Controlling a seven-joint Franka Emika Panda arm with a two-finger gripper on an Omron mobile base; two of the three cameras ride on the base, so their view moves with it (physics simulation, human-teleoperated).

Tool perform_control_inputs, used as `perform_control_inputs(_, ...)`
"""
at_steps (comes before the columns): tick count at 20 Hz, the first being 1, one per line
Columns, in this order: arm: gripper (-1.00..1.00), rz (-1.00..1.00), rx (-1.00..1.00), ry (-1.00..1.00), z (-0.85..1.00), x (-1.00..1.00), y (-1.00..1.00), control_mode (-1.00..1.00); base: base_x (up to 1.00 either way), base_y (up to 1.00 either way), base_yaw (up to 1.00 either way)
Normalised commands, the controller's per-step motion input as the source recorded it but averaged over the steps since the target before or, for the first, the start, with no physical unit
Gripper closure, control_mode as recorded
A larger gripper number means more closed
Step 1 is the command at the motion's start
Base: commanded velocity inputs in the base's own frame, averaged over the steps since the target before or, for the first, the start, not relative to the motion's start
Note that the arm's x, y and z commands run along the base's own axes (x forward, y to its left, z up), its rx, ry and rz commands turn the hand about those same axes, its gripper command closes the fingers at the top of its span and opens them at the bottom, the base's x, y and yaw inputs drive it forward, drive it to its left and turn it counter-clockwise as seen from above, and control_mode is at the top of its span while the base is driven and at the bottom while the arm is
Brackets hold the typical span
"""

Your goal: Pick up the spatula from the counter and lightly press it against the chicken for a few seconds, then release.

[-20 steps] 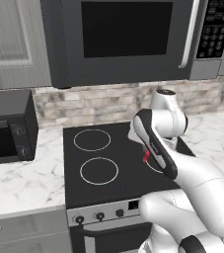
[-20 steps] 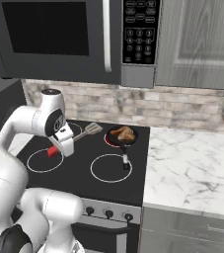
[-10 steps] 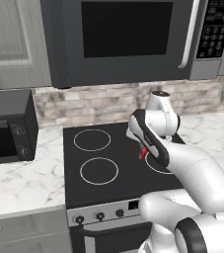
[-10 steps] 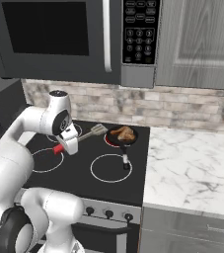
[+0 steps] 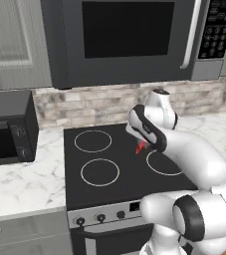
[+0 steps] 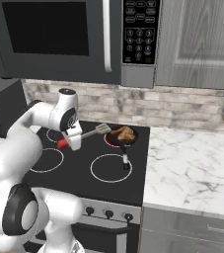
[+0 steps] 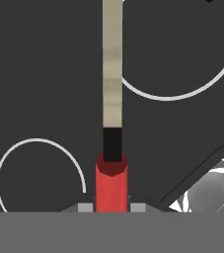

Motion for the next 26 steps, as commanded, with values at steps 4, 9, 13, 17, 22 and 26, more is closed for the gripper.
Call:
perform_control_inputs(4,1.0,-0.07,0.06,0.02,-0.02,0.38,0.0,-1.0,0.0,0.0,0.0)
perform_control_inputs(9,1.0,-0.07,0.0,0.0,-0.2,0.33,0.0,-1.0,0.0,0.0,0.0)
perform_control_inputs(13,1.0,-0.05,0.0,0.0,-0.27,0.26,0.0,-1.0,0.0,0.0,0.0)
perform_control_inputs(17,1.0,-0.04,0.0,0.0,-0.02,0.26,0.0,-1.0,0.0,0.0,0.0)
perform_control_inputs(22,1.0,-0.04,0.02,0.0,0.0,0.28,0.0,-1.0,0.0,0.0,0.0)
perform_control_inputs(26,1.0,-0.03,0.04,0.0,0.0,0.28,-0.07,-1.0,0.0,0.0,0.0)
